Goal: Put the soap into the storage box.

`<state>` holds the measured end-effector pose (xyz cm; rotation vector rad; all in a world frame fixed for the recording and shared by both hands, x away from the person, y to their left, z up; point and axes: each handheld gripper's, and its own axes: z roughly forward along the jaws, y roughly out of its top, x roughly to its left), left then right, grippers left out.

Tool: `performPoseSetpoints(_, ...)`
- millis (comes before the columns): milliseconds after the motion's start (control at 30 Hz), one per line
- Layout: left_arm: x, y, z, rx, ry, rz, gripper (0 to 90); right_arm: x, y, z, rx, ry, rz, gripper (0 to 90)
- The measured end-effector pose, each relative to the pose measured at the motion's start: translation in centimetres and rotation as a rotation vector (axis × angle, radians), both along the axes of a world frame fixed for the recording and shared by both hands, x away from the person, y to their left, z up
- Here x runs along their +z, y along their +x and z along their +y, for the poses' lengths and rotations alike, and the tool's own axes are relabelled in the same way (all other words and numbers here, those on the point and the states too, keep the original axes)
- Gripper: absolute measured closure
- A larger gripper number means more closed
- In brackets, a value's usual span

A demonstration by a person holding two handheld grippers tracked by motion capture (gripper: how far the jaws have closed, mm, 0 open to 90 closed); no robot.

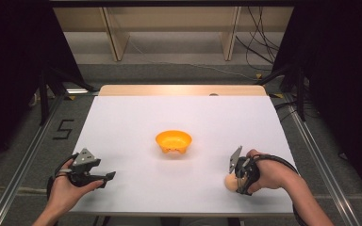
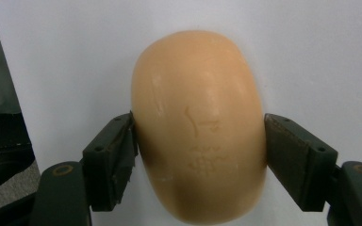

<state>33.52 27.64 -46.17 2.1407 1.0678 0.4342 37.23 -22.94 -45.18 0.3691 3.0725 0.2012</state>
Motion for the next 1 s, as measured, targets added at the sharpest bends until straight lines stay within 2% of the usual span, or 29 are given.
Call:
performPoseSetpoints(133,0.0,0.0,-0.1,0.01,-0.003,-0.004,22.3,0.0,0.0,0.1,-0.046,0.008,0.018,30.7)
performPoseSetpoints(167,0.1,0.0,0.0,-0.008,0.01,-0.001,22.4,-0.1,0.0,0.1,-0.046,0.015,0.018,30.9)
performPoseSetpoints(200,0.2,0.1,0.3,-0.033,0.043,0.006,22.5,-0.1,0.1,0.1,-0.054,0.016,0.024,31.1)
performPoseSetpoints(367,0.0,0.0,0.0,0.0,-0.002,-0.005,22.6,-0.3,0.1,0.3,-0.051,0.005,0.036,31.7)
performPoseSetpoints(400,0.2,0.0,0.3,-0.029,0.037,0.003,22.6,-0.3,0.1,0.3,-0.049,0.002,0.037,31.7)
performPoseSetpoints(700,0.2,0.0,0.2,-0.026,0.03,0.003,22.8,-0.5,0.2,0.6,-0.058,-0.023,0.052,32.3)
performPoseSetpoints(733,0.2,0.0,0.2,-0.024,0.029,-0.003,22.9,-0.5,0.1,0.7,-0.071,-0.031,0.053,32.4)
performPoseSetpoints(900,0.2,0.0,0.2,-0.023,0.029,-0.005,23.0,-0.4,0.2,1.0,-0.065,-0.061,0.06,32.7)
performPoseSetpoints(1000,0.3,0.0,0.3,-0.033,0.045,-0.004,23.1,-0.4,0.2,1.1,-0.069,-0.063,0.058,32.8)
